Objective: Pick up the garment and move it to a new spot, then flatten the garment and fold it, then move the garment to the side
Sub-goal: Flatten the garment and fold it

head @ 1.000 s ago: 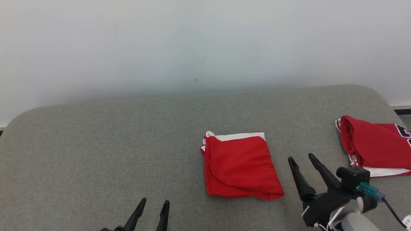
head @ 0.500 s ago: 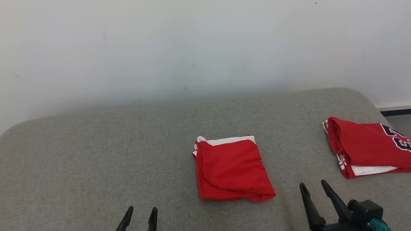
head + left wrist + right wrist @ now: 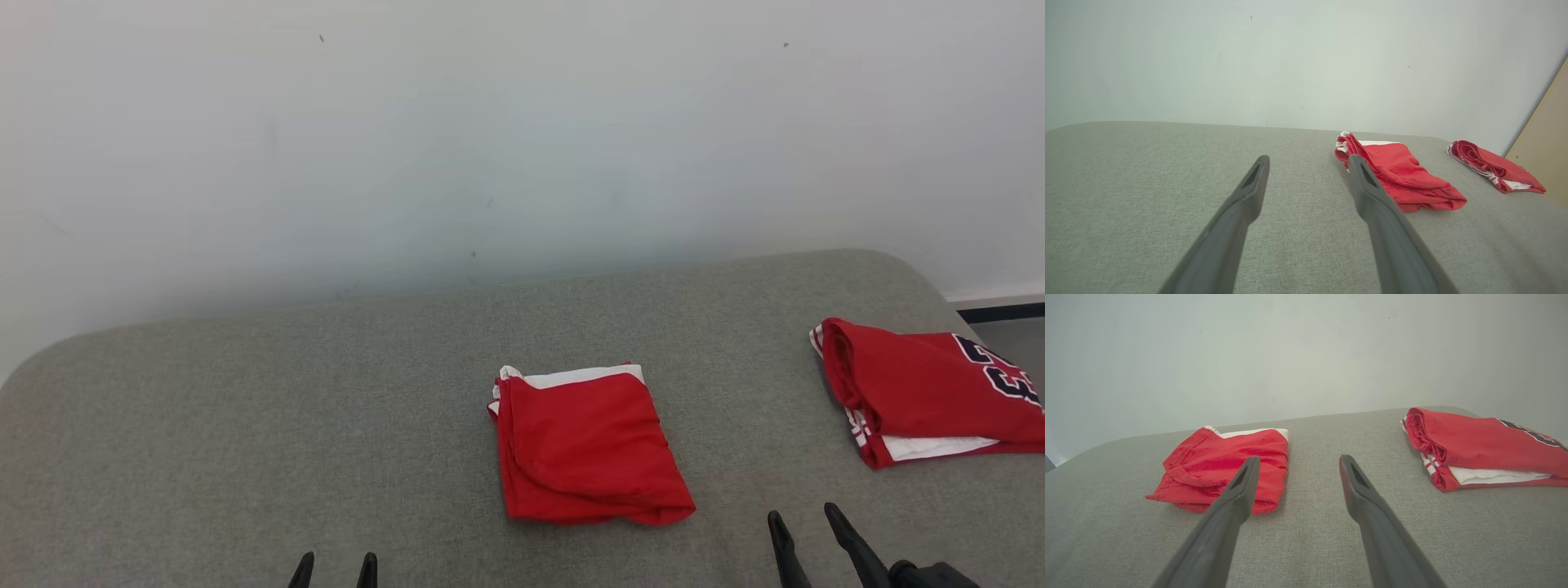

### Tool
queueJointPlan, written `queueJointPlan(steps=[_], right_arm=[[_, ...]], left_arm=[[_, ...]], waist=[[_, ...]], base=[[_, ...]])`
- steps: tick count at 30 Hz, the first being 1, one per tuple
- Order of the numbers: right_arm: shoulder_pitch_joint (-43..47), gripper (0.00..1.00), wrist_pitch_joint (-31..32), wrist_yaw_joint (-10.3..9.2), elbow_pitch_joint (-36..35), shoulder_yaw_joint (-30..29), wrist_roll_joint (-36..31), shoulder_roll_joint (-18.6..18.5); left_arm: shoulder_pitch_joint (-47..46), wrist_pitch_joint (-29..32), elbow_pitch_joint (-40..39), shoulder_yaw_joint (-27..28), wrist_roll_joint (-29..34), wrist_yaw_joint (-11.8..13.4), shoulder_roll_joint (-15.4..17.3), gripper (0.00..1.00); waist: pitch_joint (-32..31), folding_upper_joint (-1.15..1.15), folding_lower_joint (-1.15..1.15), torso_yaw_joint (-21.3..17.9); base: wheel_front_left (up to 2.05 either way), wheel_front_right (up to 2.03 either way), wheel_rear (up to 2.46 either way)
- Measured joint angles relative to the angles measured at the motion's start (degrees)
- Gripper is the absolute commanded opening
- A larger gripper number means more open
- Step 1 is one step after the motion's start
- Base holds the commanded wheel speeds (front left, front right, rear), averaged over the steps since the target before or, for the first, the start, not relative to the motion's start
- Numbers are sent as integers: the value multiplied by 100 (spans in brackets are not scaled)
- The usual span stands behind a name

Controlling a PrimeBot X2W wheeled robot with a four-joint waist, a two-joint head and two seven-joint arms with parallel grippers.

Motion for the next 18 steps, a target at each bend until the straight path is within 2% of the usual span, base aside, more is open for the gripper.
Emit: queueJointPlan(steps=[11, 18], right_arm=[[140, 100, 1, 0, -119, 111, -152, -25], [149, 100, 0, 0, -147, 141, -188, -22]], left_arm=[[366, 0, -24, 654, 446, -387, -393, 100], [413, 0, -38, 902, 715, -603, -530, 100]], waist=[[-55, 0, 0, 79], [-40, 0, 1, 131]], base=[[0, 0, 0], [0, 0, 0]])
